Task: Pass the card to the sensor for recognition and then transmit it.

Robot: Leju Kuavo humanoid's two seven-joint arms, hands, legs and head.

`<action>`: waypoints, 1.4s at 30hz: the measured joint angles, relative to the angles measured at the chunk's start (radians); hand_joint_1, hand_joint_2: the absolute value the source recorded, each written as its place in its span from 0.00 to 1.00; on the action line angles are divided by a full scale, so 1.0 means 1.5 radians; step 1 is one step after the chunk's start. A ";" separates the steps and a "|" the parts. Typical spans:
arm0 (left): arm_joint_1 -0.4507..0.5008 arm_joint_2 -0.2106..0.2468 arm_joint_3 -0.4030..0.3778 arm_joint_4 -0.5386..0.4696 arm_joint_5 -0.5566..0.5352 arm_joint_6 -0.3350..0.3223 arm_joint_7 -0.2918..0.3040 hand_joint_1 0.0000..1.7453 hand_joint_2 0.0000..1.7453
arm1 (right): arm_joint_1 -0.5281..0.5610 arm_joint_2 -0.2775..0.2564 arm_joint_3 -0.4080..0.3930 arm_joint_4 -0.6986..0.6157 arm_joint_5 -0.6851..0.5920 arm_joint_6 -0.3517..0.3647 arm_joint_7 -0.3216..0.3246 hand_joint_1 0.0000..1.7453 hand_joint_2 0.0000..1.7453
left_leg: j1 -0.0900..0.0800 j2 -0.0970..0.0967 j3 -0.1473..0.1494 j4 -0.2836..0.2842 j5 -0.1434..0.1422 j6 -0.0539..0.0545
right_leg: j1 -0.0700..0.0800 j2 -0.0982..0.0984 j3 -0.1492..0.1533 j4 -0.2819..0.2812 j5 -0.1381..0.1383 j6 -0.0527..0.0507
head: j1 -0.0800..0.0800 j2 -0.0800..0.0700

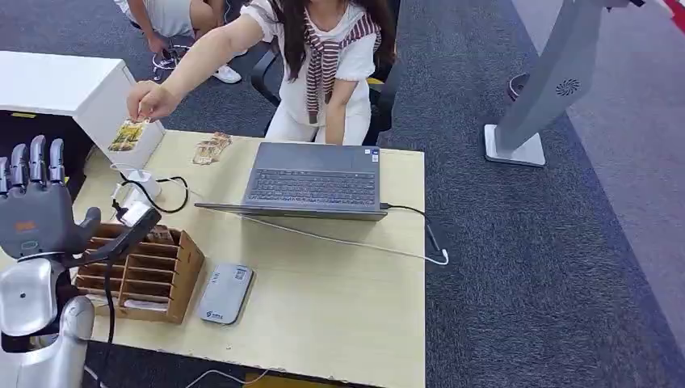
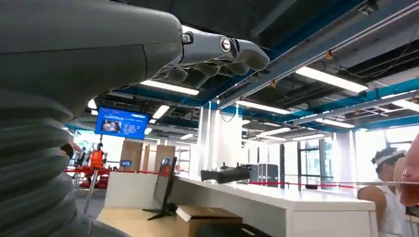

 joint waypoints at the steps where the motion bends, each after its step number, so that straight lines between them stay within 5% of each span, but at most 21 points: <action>1: -0.001 0.000 -0.002 0.002 0.000 0.000 0.000 0.00 1.00 | 0.000 0.000 0.000 0.000 0.000 0.000 0.000 0.00 0.00 | 0.000 0.000 0.000 0.000 0.000 0.000 | 0.000 0.000 0.000 0.000 0.000 0.000 | 0.000 0.000; 6: -0.008 0.000 -0.016 0.010 0.000 -0.004 0.008 0.00 1.00 | 0.000 0.000 0.002 0.000 0.001 0.001 0.000 0.00 0.00 | 0.000 0.000 0.000 0.000 0.000 0.000 | 0.000 0.000 -0.001 0.000 0.000 0.000 | 0.000 0.000; 14: -0.039 0.009 -0.103 0.051 0.000 -0.021 0.081 0.00 1.00 | -0.001 0.000 0.012 0.000 0.002 0.005 0.003 0.00 0.00 | 0.000 0.000 -0.001 0.000 0.000 0.000 | 0.000 0.000 -0.001 0.000 0.001 0.000 | 0.000 0.000; 40: -0.068 -0.024 -0.229 0.160 0.000 -0.022 0.137 0.00 1.00 | -0.004 0.000 0.029 -0.001 0.004 0.010 0.005 0.00 0.00 | 0.000 0.000 -0.001 0.000 0.001 0.000 | 0.000 0.000 -0.002 0.000 0.001 0.000 | 0.000 0.000; 41: -0.068 -0.025 -0.231 0.163 0.000 -0.022 0.137 1.00 1.00 | -0.004 0.001 0.030 -0.001 0.004 0.010 0.005 0.00 0.00 | 0.000 0.000 -0.001 0.000 0.001 0.000 | 0.000 0.001 -0.002 0.000 0.001 0.000 | 0.000 0.000; 42: -0.068 -0.025 -0.233 0.164 0.000 -0.022 0.137 1.00 1.00 | -0.004 0.001 0.030 -0.001 0.004 0.010 0.005 0.00 0.00 | 0.000 0.000 -0.001 0.000 0.001 0.000 | 0.000 0.001 -0.002 0.000 0.001 0.000 | 0.000 0.000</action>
